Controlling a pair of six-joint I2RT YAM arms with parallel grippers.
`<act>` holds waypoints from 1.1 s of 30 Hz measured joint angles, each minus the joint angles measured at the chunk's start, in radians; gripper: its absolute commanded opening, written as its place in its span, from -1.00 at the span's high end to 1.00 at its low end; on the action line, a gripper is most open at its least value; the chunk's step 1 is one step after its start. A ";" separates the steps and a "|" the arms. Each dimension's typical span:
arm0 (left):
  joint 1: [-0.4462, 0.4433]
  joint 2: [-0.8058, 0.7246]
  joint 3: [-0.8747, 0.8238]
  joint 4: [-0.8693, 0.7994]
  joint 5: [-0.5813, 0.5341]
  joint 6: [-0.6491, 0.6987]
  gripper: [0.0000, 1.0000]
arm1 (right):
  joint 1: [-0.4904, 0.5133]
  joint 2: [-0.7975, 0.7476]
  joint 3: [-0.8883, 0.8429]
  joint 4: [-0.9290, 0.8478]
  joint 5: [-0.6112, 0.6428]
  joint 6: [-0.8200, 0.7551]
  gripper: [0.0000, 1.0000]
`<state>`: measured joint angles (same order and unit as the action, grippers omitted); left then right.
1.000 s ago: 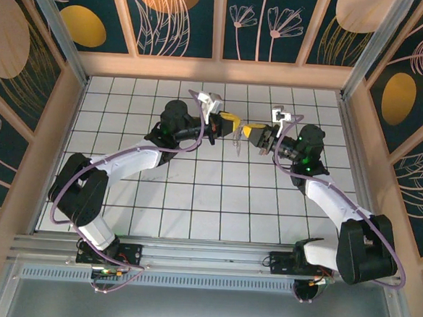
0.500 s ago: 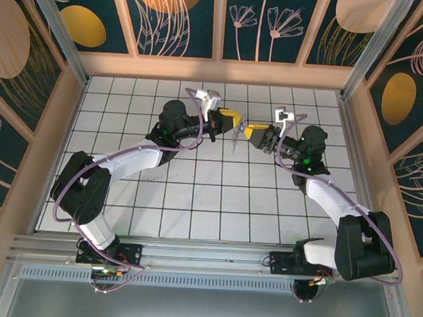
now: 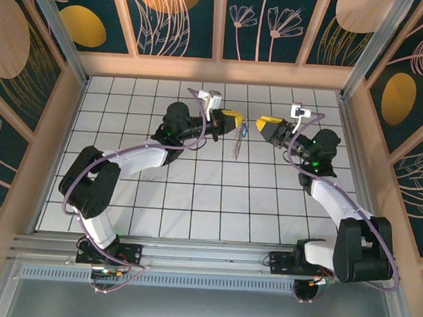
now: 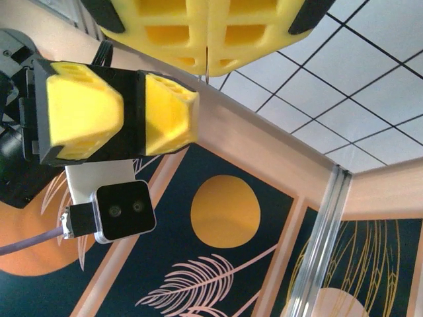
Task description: Put the keys on the keyring
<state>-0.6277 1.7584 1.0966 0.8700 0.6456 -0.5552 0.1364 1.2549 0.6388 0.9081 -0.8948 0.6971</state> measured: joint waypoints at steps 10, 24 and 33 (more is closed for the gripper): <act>0.000 0.068 0.002 0.157 0.000 -0.181 1.00 | 0.000 0.109 0.023 0.182 0.015 0.138 -0.07; 0.000 0.106 0.005 0.290 -0.001 -0.311 1.00 | 0.033 0.233 0.036 0.377 0.014 0.278 -0.03; 0.000 0.117 0.013 0.302 -0.001 -0.320 1.00 | 0.066 0.254 0.047 0.398 0.013 0.285 0.20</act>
<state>-0.6277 1.8759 1.1095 1.1717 0.6449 -0.8757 0.2028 1.5085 0.6853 1.3064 -0.8814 0.9817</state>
